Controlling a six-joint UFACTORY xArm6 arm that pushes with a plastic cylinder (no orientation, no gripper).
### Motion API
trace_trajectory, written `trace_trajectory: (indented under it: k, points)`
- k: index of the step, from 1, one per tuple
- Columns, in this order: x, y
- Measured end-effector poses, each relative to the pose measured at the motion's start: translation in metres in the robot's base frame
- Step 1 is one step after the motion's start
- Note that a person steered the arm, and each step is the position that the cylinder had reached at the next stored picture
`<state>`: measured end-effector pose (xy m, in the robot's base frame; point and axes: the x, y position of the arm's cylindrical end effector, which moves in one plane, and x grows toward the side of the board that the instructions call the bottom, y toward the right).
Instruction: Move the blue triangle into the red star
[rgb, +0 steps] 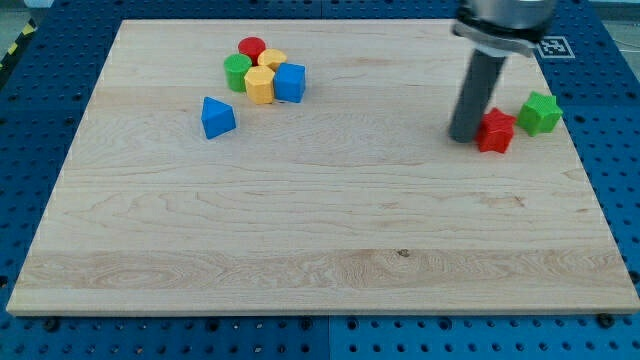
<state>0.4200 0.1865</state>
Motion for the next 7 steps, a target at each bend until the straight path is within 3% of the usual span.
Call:
trace_trajectory:
  k: [1,4,7]
  points:
    - [0.000,0.038]
    - [-0.002,0.019]
    - [-0.036,-0.228]
